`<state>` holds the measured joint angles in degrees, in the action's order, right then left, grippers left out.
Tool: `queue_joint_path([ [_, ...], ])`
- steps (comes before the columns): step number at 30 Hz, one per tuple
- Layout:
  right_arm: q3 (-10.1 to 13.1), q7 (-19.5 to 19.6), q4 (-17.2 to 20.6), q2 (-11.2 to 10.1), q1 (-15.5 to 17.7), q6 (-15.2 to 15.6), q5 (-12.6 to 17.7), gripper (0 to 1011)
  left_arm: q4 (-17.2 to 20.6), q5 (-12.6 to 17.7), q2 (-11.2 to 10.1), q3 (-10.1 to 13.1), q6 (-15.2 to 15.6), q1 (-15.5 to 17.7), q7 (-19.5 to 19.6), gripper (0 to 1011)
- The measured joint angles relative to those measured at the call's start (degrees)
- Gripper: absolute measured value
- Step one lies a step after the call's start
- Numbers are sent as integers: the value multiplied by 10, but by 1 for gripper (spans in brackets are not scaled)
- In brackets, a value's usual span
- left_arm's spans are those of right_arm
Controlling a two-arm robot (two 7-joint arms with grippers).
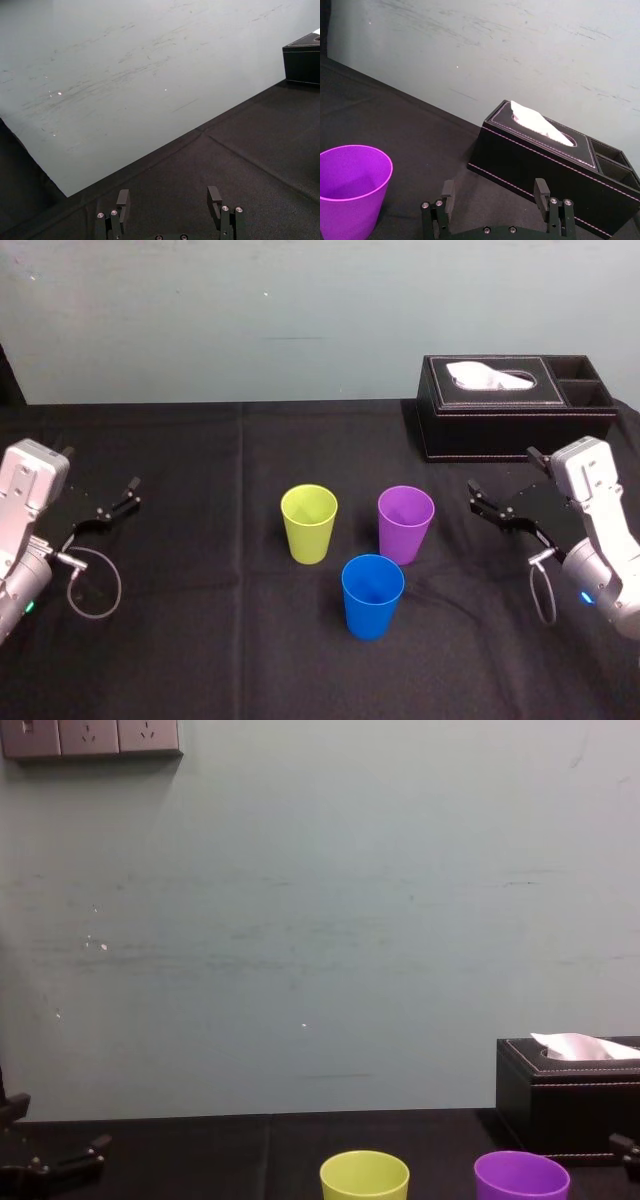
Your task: Stack the three plastic cups sequentially using one hand.
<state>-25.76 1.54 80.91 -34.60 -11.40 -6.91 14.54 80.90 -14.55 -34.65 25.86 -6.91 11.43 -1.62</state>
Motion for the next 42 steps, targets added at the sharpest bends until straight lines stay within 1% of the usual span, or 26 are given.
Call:
queue_joint_path([
  [10, 17, -23, 19, -2, 10, 3, 4, 1003, 0, 0, 0, 0, 0, 0, 0, 1010],
  [18, 45, -55, 55, -19, 35, 10, 29, 1003, 0, 0, 0, 0, 0, 0, 0, 1010],
  [21, 61, -68, 77, -31, 50, 13, 41, 1003, 0, 0, 0, 0, 0, 0, 0, 1010],
  [24, 72, -75, 93, -40, 61, 13, 46, 1003, 0, 0, 0, 0, 0, 0, 0, 1010],
  [25, 80, -81, 104, -46, 70, 13, 52, 1003, 0, 0, 0, 0, 0, 0, 0, 1010],
  [28, 94, -92, 123, -57, 85, 13, 62, 1003, 0, 0, 0, 0, 0, 0, 0, 1010],
  [31, 103, -102, 137, -65, 98, 13, 69, 1003, 0, 0, 0, 0, 0, 0, 0, 1010],
  [35, 120, -128, 163, -81, 123, 15, 87, 1003, 0, 0, 0, 0, 0, 0, 0, 1010],
  [42, 135, -172, 190, -102, 153, 22, 107, 1003, 0, 0, 0, 0, 0, 0, 0, 1010],
])
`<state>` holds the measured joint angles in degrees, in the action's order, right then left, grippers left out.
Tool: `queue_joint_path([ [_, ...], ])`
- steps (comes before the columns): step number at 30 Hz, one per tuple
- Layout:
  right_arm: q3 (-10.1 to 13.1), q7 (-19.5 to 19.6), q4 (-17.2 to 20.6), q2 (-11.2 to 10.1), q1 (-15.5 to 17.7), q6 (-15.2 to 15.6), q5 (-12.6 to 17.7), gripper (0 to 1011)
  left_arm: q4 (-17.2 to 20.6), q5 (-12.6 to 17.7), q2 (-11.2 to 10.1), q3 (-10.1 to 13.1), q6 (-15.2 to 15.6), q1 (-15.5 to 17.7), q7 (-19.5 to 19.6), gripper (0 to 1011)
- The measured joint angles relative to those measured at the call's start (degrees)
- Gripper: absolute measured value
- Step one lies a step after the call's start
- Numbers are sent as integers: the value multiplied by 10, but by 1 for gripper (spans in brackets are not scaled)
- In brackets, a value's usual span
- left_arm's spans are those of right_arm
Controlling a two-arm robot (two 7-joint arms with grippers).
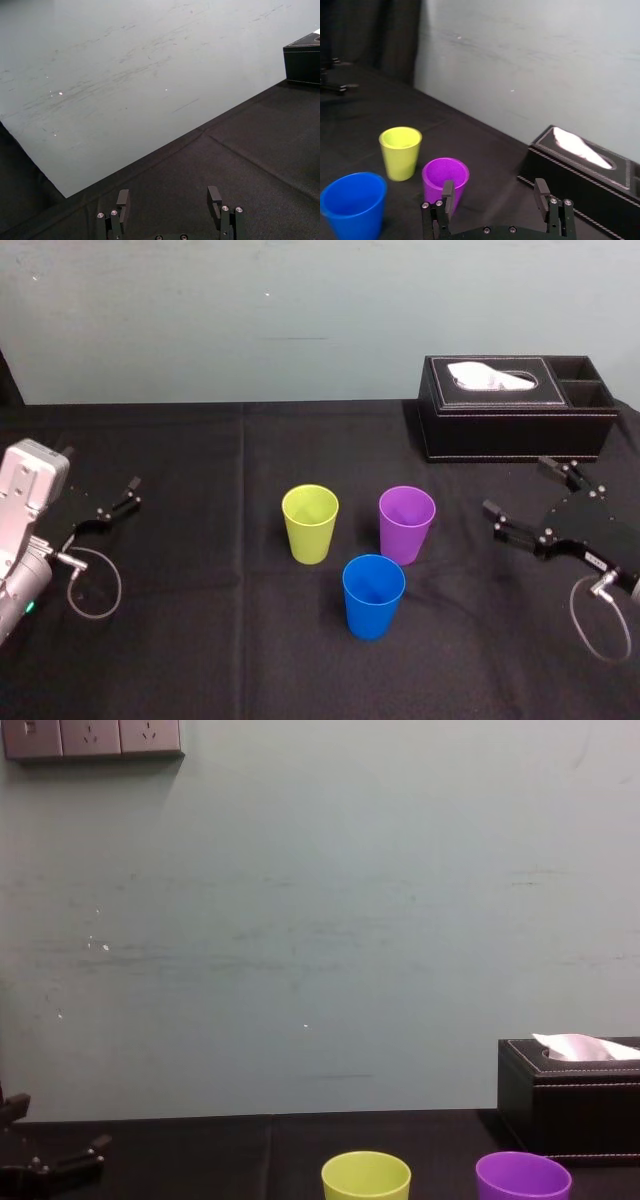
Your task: Stack the three plastic cups sequentially using one hand.
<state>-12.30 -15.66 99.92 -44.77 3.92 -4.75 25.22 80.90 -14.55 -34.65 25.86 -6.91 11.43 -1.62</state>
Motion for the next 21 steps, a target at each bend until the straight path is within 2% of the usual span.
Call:
queue_joint_path([
  [7, 2, -43, 10, -12, 22, 6, 9, 1003, 0, 0, 0, 0, 0, 0, 0, 1010],
  [21, 18, -106, 28, -18, 72, 11, 38, 1003, 0, 0, 0, 0, 0, 0, 0, 1010],
])
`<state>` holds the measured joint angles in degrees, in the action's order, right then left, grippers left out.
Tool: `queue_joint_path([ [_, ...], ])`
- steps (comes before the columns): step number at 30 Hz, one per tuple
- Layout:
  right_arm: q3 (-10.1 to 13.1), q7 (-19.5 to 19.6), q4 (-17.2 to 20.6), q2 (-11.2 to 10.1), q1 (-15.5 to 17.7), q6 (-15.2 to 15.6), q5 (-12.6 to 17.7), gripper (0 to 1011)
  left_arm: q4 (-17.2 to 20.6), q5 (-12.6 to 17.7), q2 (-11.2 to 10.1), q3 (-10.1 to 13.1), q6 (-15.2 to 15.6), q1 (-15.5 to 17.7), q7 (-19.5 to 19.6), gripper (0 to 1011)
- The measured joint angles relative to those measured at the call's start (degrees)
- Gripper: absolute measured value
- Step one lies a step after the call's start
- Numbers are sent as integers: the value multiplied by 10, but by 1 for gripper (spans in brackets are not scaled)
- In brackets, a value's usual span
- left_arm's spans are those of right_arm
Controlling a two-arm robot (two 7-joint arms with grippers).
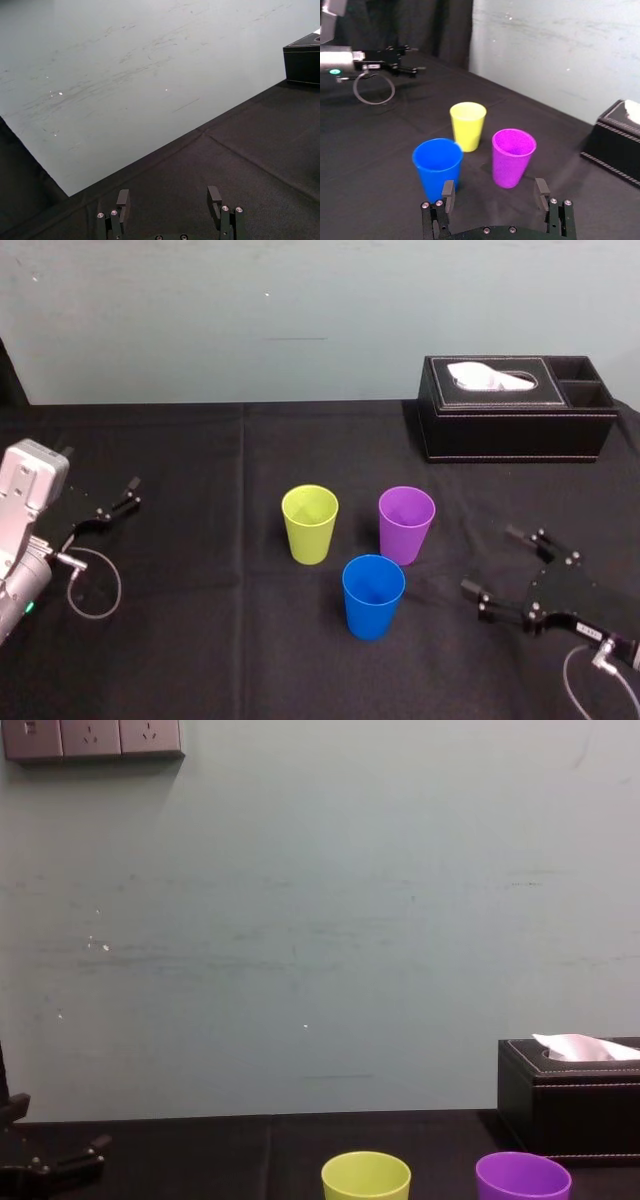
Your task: Stack the three plastic cups sequentially using one hand.
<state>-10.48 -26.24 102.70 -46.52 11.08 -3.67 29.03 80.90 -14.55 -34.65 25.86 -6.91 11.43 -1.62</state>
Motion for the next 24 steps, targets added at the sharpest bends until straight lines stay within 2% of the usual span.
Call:
queue_joint_path([
  [9, -8, -23, -1, 12, 10, 5, -3, 1002, 0, 0, 0, 0, 0, 0, 0, 1010],
  [24, -41, -38, -21, 53, -18, 20, -33, 1003, 0, 0, 0, 0, 0, 0, 0, 1010],
])
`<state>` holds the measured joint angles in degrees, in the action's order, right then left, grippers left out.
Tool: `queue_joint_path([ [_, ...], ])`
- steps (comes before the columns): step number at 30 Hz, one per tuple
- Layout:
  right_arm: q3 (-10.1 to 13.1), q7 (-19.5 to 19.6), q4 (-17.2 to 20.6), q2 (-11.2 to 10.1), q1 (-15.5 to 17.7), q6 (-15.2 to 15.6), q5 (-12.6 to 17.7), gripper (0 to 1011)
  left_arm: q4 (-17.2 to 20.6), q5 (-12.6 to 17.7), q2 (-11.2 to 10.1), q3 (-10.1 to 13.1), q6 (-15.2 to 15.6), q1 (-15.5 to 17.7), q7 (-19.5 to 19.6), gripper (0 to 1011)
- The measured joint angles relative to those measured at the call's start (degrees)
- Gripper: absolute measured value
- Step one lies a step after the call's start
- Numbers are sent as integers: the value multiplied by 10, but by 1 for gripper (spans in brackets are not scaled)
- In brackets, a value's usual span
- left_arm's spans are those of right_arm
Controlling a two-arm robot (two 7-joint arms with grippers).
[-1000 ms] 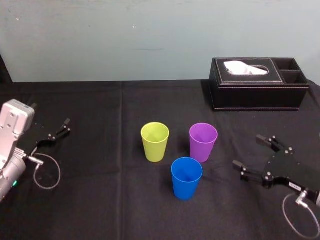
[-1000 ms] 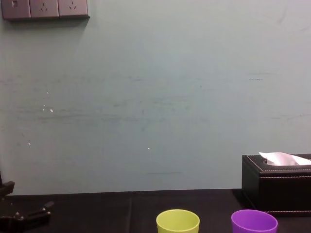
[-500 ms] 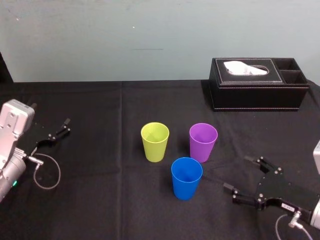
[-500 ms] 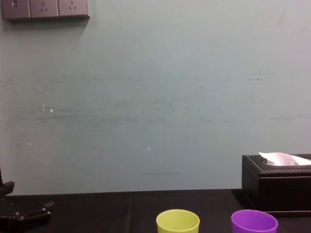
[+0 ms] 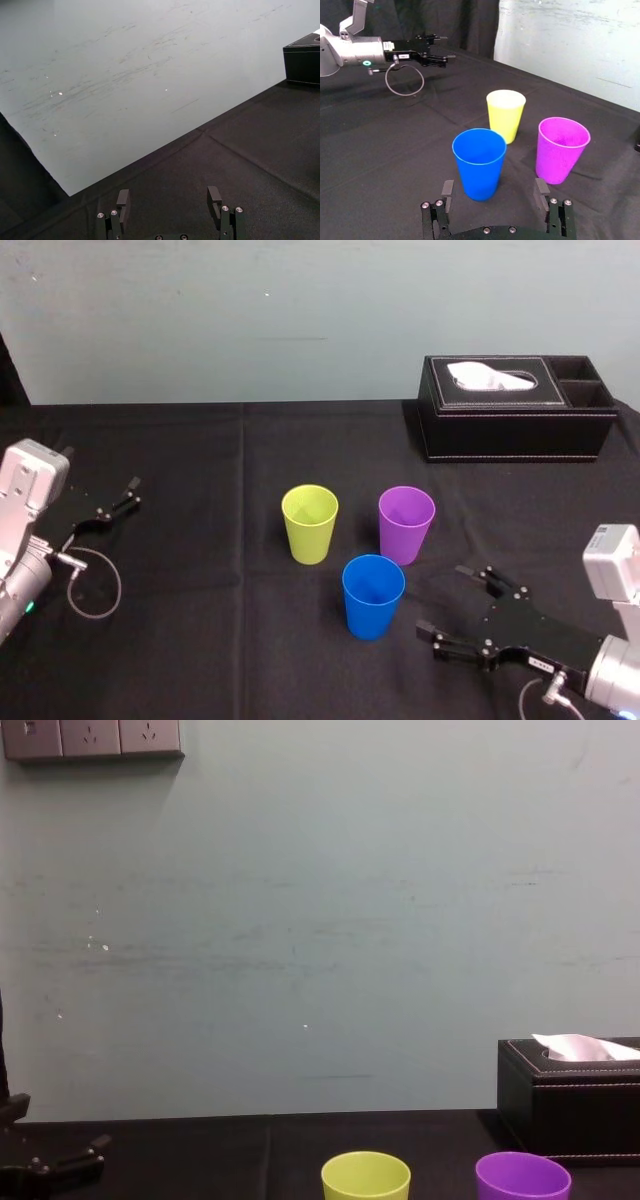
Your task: Stack the three plastic cups sequentially using one hand.
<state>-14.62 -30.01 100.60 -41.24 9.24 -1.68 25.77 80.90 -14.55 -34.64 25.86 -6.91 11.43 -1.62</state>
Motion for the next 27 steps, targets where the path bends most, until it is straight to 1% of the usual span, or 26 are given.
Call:
queue_joint_path([
  [8, -14, -5, -10, 14, -15, 7, -5, 1003, 0, 0, 0, 0, 0, 0, 0, 1010],
  [27, -40, -7, -26, 33, -41, 14, -13, 1003, 0, 0, 0, 0, 0, 0, 0, 1010],
])
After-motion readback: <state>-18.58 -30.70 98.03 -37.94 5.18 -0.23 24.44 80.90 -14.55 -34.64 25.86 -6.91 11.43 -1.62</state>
